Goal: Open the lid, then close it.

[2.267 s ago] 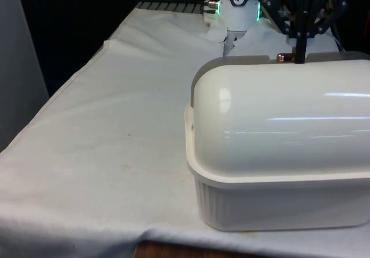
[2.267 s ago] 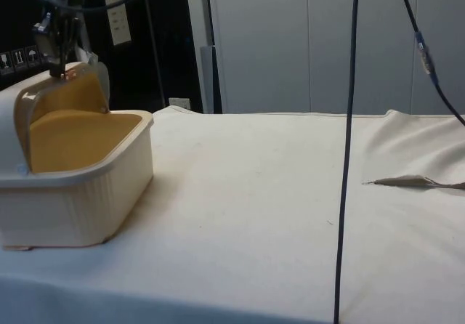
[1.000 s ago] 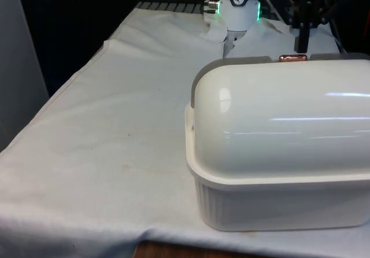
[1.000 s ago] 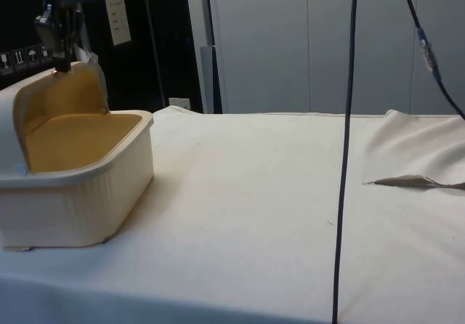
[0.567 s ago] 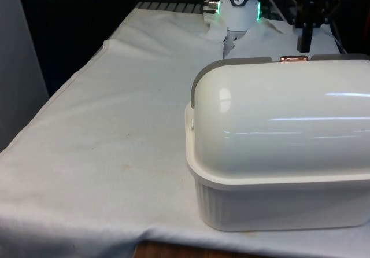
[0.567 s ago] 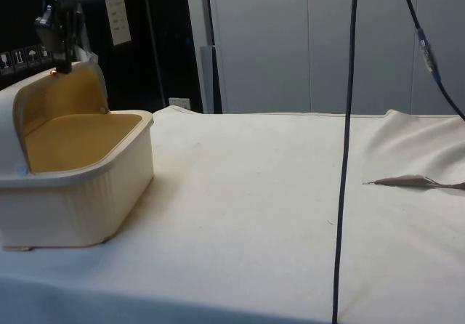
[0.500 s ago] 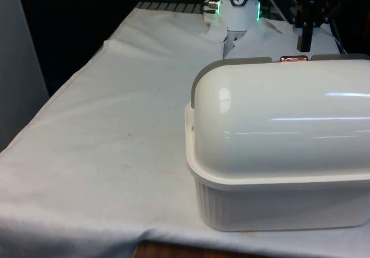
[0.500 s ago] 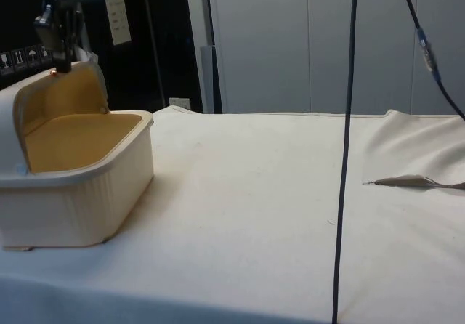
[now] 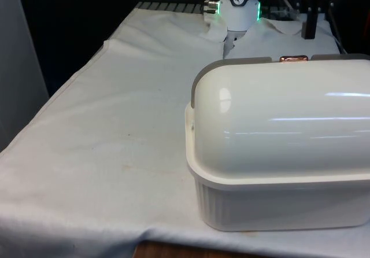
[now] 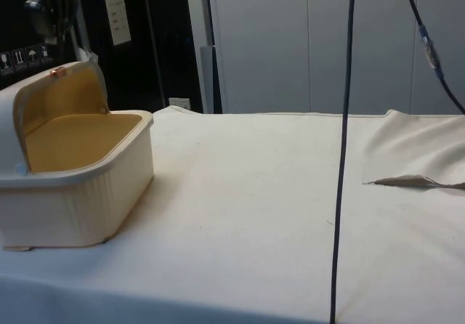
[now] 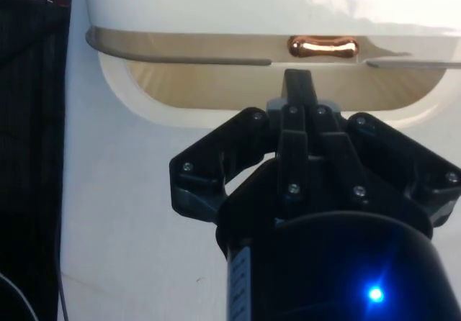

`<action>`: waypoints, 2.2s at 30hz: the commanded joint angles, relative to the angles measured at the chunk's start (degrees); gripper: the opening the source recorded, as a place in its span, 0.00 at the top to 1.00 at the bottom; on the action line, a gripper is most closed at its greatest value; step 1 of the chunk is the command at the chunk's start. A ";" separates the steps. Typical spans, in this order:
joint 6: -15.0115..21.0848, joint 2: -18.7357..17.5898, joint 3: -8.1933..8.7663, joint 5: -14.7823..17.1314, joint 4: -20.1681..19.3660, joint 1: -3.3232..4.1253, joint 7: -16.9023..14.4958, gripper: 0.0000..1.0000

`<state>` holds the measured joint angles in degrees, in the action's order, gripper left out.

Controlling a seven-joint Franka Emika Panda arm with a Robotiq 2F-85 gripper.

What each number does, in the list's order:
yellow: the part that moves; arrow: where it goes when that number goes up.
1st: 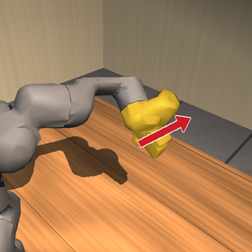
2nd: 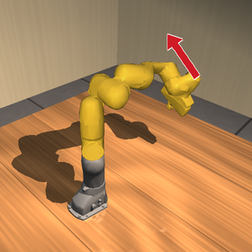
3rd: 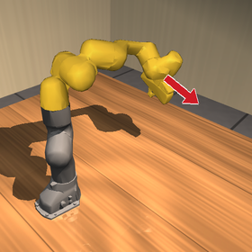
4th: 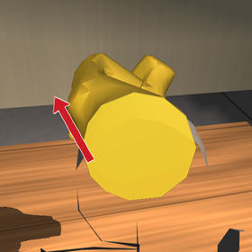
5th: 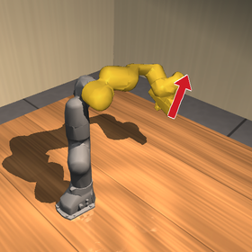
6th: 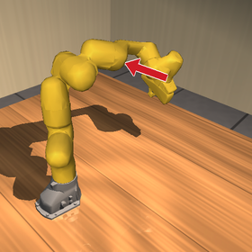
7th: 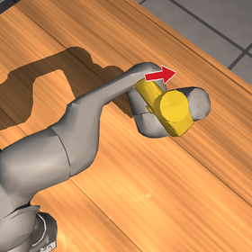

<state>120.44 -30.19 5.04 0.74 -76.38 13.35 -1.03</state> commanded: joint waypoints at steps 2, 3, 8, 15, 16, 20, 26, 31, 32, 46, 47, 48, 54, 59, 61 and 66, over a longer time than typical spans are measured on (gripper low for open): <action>-0.92 -0.97 0.11 -0.06 1.55 0.06 0.63 1.00; -0.06 -0.63 0.00 0.00 0.92 0.00 0.29 1.00; -1.32 -2.81 0.11 0.00 4.35 0.00 1.20 1.00; -1.60 -4.81 0.11 0.17 7.22 -0.17 1.83 1.00; -1.60 -5.10 0.11 0.17 7.56 -0.17 1.95 1.00; -0.63 -5.39 0.11 0.00 7.85 -0.17 2.01 1.00; -1.09 -6.59 0.23 0.00 9.22 -0.23 3.04 1.00; -0.92 -6.65 0.23 -0.06 8.94 -0.17 3.21 1.00; -0.92 -6.65 0.23 -0.06 8.88 -0.17 3.21 1.00; -0.52 -7.33 0.17 0.06 8.54 -0.34 3.09 1.00; -0.52 -7.39 0.17 0.06 8.54 -0.34 3.09 1.00; -0.52 -7.39 0.17 0.06 8.48 -0.34 3.09 1.00; -0.57 -6.93 0.23 0.00 8.02 -0.29 3.04 1.00; -0.80 -6.47 0.23 -0.11 7.45 -0.17 3.09 1.00; -1.26 -7.05 0.17 0.00 8.25 -0.29 2.98 1.00; -0.86 -5.79 0.23 -0.23 6.30 -0.06 3.15 1.00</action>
<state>119.18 -36.33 5.21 0.63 -69.61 13.18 1.95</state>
